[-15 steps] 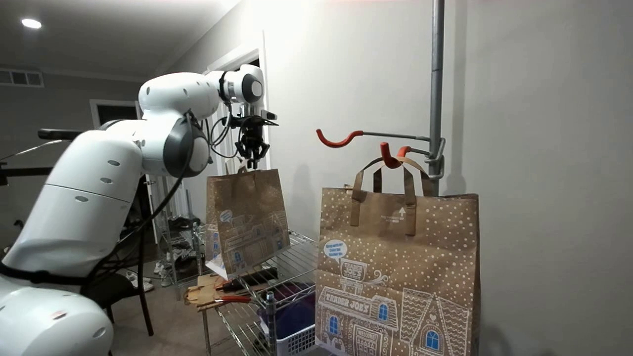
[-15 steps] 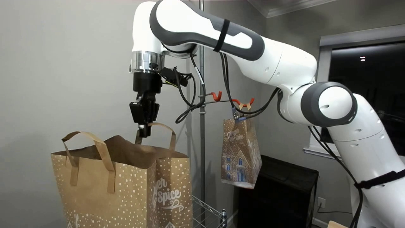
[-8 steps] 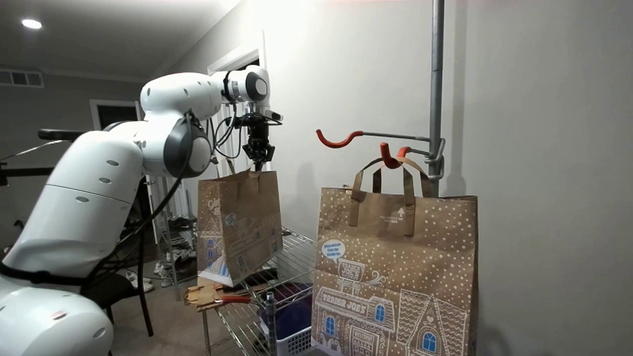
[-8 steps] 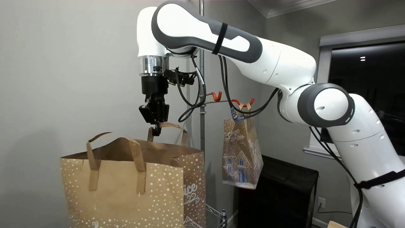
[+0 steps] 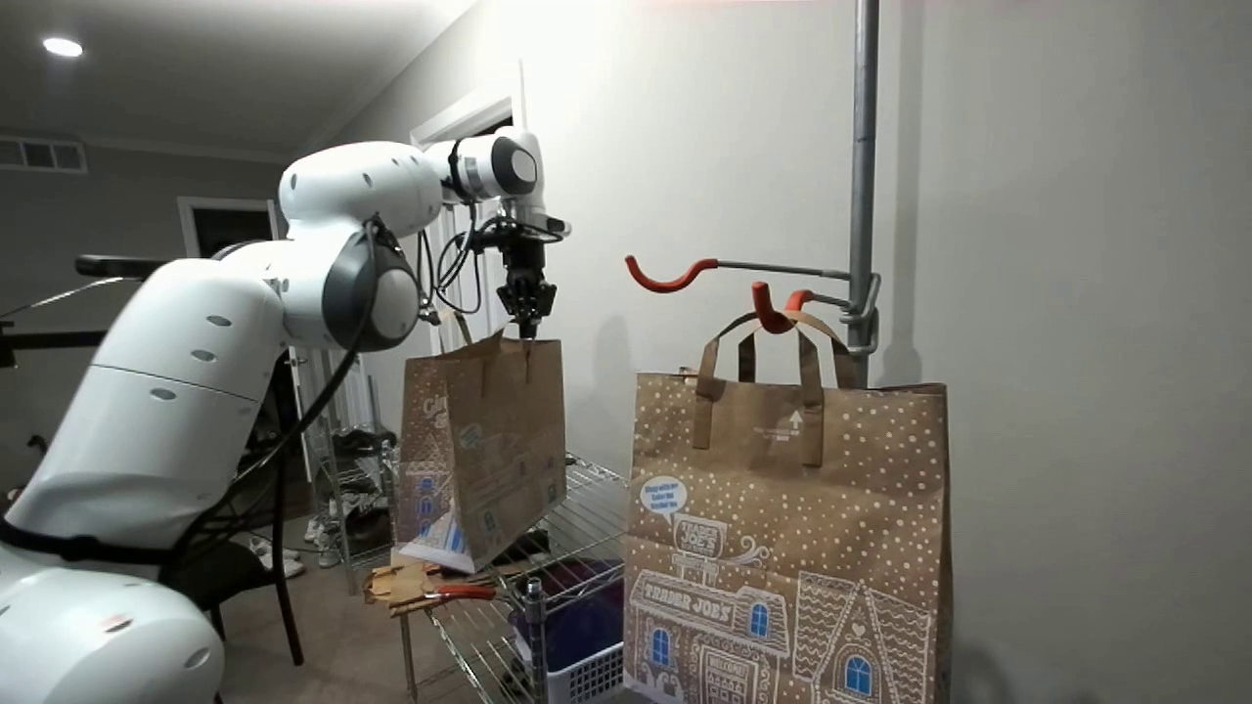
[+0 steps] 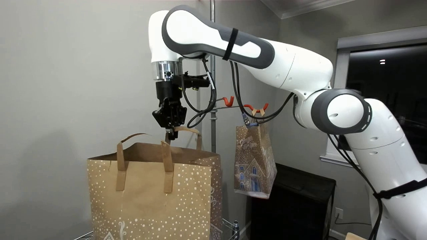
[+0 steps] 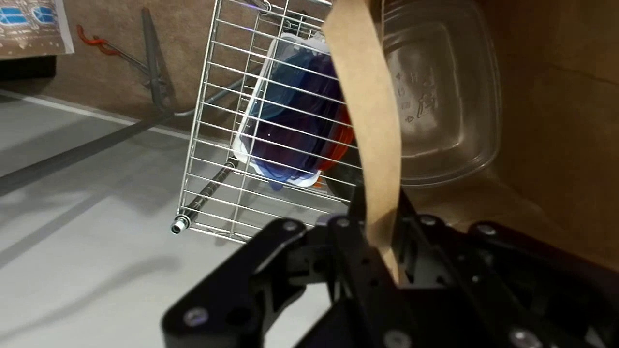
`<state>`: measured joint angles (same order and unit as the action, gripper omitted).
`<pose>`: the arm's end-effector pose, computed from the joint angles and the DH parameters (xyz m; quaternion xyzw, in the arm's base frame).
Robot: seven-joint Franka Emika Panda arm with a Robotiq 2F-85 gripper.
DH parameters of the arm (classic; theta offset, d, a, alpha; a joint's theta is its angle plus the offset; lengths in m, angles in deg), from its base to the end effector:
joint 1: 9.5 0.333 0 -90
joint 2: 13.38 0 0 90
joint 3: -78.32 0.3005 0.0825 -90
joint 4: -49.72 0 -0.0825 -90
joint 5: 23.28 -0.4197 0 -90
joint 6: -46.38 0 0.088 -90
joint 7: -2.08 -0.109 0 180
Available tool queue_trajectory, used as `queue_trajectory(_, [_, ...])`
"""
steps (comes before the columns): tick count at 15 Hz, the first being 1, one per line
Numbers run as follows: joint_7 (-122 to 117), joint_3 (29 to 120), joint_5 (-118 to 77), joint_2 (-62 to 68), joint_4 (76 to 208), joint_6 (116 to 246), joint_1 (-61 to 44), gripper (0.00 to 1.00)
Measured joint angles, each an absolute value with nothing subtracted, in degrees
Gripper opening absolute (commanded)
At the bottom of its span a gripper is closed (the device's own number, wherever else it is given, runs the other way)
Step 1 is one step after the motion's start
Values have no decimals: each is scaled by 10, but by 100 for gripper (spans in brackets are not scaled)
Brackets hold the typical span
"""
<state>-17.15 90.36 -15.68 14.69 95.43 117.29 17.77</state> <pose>0.5609 0.3757 0.6466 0.9894 0.1433 -0.0121 0.0225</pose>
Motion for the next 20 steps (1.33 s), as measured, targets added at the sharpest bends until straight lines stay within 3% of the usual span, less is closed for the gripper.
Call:
queue_trajectory(1, [-181, 900, -153, 147, 952, 1173, 178, 0])
queue_trajectory(2, [-190, 896, -149, 147, 950, 1172, 178, 4])
queue_trajectory(20, [-277, 836, -134, 145, 947, 1139, 178, 4])
